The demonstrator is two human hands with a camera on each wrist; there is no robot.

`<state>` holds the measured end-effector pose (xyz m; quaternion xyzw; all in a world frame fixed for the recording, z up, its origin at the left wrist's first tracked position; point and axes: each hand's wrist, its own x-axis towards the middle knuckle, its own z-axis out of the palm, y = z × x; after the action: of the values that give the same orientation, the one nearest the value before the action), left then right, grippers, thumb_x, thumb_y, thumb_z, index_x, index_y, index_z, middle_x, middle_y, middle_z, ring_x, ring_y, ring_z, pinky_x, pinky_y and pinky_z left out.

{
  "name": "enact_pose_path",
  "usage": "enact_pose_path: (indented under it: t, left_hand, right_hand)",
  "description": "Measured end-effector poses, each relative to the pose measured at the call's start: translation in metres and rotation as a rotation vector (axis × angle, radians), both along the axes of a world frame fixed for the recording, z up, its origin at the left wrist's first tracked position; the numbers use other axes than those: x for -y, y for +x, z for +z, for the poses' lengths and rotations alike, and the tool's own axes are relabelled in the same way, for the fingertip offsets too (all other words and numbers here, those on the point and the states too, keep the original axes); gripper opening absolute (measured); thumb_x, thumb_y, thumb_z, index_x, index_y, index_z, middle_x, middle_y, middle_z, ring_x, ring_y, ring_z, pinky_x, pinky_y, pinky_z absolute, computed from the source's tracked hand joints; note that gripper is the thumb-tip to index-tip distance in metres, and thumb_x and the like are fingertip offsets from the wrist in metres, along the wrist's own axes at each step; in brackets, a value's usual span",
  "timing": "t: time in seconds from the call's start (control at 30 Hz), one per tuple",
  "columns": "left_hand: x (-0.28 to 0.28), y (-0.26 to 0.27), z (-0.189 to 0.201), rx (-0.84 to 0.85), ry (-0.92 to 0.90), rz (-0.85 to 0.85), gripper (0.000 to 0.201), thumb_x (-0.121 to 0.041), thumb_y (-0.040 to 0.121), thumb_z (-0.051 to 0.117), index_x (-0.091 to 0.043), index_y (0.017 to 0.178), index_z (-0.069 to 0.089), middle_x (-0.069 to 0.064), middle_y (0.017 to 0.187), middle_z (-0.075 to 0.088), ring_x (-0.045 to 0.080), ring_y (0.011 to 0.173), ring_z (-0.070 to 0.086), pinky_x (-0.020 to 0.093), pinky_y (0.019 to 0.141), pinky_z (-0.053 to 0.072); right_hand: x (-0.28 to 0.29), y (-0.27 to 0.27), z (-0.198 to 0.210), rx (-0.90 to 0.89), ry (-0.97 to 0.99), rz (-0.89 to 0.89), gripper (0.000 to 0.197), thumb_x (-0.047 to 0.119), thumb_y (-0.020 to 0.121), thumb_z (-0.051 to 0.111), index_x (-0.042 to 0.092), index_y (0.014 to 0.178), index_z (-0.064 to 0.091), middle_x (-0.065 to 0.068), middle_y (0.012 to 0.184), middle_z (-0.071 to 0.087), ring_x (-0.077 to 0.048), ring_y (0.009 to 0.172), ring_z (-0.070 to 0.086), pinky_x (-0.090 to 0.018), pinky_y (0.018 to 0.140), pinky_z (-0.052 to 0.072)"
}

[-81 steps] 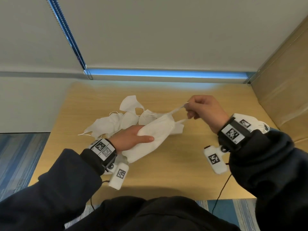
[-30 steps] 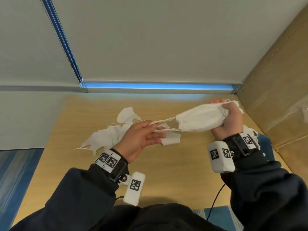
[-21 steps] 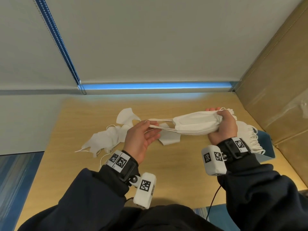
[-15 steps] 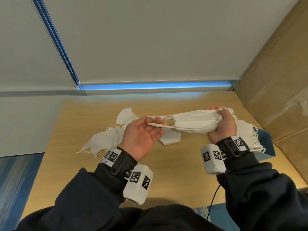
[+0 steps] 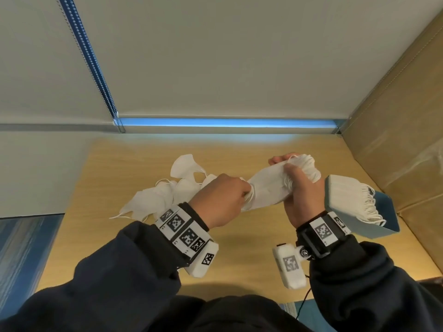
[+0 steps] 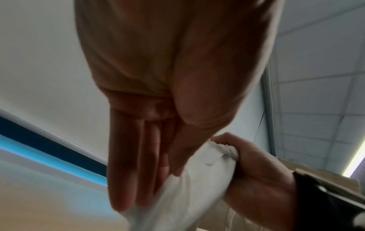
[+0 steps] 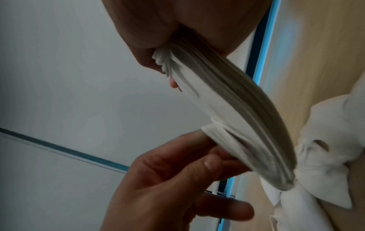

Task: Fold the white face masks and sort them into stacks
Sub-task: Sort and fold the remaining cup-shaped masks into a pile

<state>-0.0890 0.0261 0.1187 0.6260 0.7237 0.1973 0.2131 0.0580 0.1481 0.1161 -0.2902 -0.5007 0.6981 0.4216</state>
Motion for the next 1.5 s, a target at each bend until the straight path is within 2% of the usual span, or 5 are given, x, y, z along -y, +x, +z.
enact_pose_path:
  t: [0.3, 0.5, 1.0, 1.23, 1.5]
  left_hand:
    - [-0.024, -0.018, -0.004, 0.212, -0.004, -0.043, 0.023, -0.039, 0.067, 0.091, -0.029, 0.077, 0.073, -0.015, 0.076, 0.069, 0.004, 0.073, 0.062, 0.028, 0.067, 0.051]
    - [-0.049, -0.01, -0.018, 0.844, -0.298, -0.103, 0.065, -0.006, 0.073, 0.089, -0.021, 0.129, 0.059, 0.011, 0.122, 0.07, 0.022, 0.112, 0.07, 0.045, 0.093, 0.059]
    - [-0.135, 0.073, -0.038, 0.915, 0.04, 0.124, 0.053, 0.002, 0.08, 0.081, -0.013, 0.128, 0.063, 0.002, 0.117, 0.075, 0.017, 0.11, 0.071, 0.035, 0.097, 0.056]
    - [-0.181, 0.097, -0.049, 0.867, 0.211, 0.335, 0.052, -0.003, 0.079, 0.083, -0.022, 0.124, 0.064, -0.004, 0.114, 0.076, 0.011, 0.105, 0.072, 0.038, 0.095, 0.059]
    - [-0.21, 0.118, -0.071, 0.872, 0.259, 0.484, 0.053, -0.001, 0.079, 0.083, -0.016, 0.126, 0.064, -0.001, 0.116, 0.075, 0.012, 0.106, 0.072, 0.041, 0.095, 0.059]
  right_hand:
    - [-0.004, 0.009, 0.0, -0.061, -0.435, 0.127, 0.015, 0.003, 0.097, 0.048, 0.01, 0.101, 0.06, -0.012, 0.094, 0.068, -0.026, 0.098, 0.068, -0.039, 0.092, 0.054]
    - [-0.017, 0.026, 0.004, -0.104, -0.531, 0.269, 0.016, 0.003, 0.096, 0.048, 0.01, 0.106, 0.059, -0.011, 0.097, 0.069, -0.024, 0.096, 0.068, -0.038, 0.087, 0.059]
    - [-0.157, 0.132, 0.003, 0.426, 0.136, 0.336, 0.079, 0.066, 0.073, 0.076, 0.022, 0.137, 0.058, -0.004, 0.133, 0.066, -0.023, 0.123, 0.063, -0.049, 0.103, 0.051]
    - [-0.241, 0.194, -0.048, 1.504, 0.762, 0.499, 0.126, 0.095, 0.056, 0.06, 0.03, 0.158, 0.022, 0.001, 0.166, 0.023, -0.025, 0.15, 0.026, -0.055, 0.121, 0.023]
    - [-0.225, 0.198, -0.077, 1.606, 0.975, 0.559, 0.125, 0.058, 0.058, 0.084, 0.016, 0.156, 0.019, -0.003, 0.147, 0.037, -0.027, 0.133, 0.037, -0.047, 0.112, 0.034]
